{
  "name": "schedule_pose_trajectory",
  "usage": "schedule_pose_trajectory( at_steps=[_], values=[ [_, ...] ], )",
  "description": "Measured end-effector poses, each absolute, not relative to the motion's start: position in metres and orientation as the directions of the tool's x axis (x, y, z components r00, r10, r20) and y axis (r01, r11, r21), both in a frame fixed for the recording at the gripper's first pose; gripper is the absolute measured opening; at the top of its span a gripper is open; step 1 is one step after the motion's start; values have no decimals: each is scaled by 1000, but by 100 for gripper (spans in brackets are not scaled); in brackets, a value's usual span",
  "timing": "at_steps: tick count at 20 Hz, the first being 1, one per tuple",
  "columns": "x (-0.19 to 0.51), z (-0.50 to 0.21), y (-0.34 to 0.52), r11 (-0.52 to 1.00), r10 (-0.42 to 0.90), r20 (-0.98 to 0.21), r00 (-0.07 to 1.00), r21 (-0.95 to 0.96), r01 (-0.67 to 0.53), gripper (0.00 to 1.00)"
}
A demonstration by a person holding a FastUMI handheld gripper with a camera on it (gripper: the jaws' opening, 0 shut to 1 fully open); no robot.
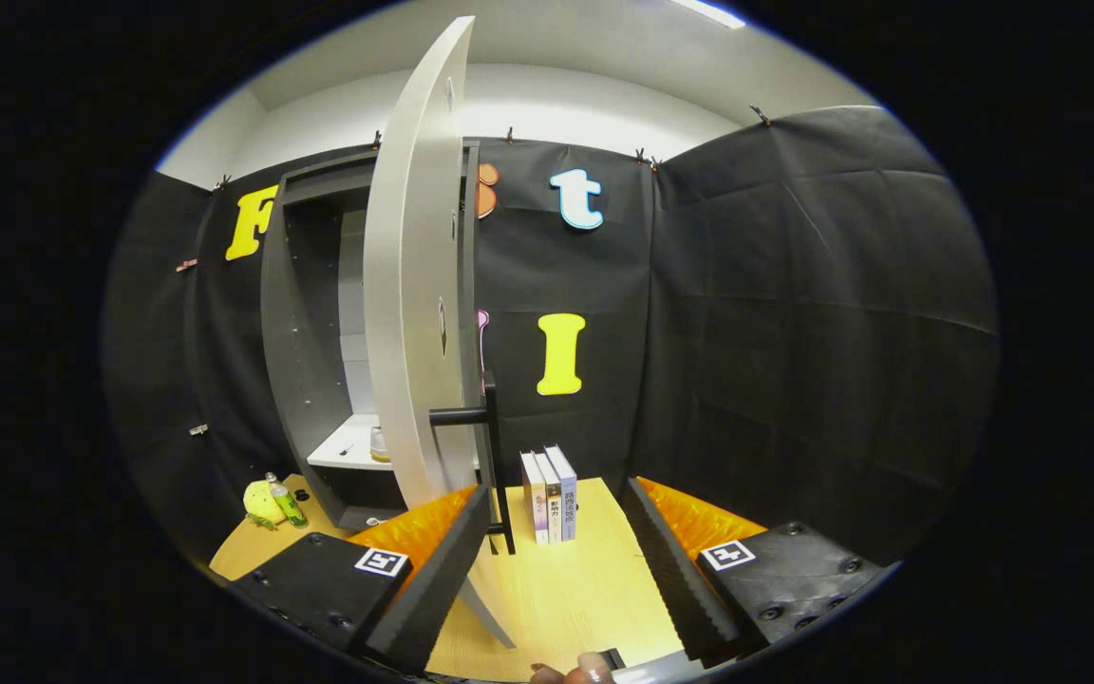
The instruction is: Open the shoe cabinet door, grab the shoes and put them into the shoe cabinet, then close the shoe cabinet door.
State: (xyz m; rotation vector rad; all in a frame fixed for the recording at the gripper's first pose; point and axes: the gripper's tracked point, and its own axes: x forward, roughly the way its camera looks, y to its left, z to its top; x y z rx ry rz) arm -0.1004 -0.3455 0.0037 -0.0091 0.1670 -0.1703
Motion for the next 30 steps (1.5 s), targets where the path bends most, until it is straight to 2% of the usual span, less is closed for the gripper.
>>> schedule_pose_trajectory(
  at_steps=[11,20,30],
  values=[
    [-93,-8,-247,997,-61,-173,983,41,69,96],
    [-47,-22,-135,996,75,-197,977,56,-66,96],
    [-22,-23,-51,978,205,-158,966,72,-196,97]
  ],
)
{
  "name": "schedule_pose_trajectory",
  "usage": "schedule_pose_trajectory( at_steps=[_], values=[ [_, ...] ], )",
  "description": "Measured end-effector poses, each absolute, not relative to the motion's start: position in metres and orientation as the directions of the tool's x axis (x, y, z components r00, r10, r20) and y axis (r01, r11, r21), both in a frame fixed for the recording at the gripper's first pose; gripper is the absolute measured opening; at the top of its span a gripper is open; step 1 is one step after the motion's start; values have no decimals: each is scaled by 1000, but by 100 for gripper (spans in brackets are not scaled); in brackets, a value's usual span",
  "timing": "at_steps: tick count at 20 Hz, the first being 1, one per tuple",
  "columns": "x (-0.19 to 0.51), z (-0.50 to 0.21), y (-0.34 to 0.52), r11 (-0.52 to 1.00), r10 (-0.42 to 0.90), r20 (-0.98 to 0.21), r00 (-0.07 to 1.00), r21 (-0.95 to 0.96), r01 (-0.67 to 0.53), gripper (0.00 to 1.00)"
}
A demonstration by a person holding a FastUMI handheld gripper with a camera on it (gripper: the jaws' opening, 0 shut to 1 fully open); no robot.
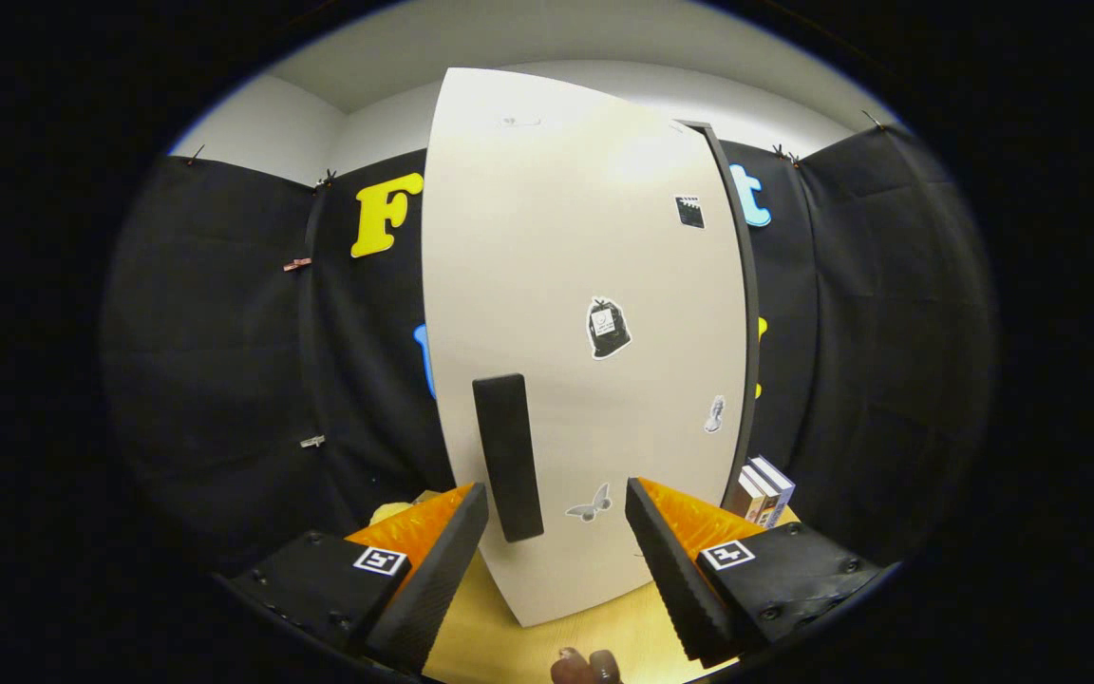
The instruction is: Open the shoe cabinet door, grab the shoes and put them into the shoe cabinet, then close the shoe cabinet door.
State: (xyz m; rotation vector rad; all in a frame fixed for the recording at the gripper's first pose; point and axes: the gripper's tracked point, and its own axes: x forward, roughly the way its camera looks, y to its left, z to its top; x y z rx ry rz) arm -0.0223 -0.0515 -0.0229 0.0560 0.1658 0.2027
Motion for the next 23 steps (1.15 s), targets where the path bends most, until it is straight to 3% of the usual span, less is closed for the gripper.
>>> schedule_pose_trajectory(
  at_steps=[23],
  values=[
    [-31,-27,-22,982,190,-129,973,33,-187,97]
  ],
)
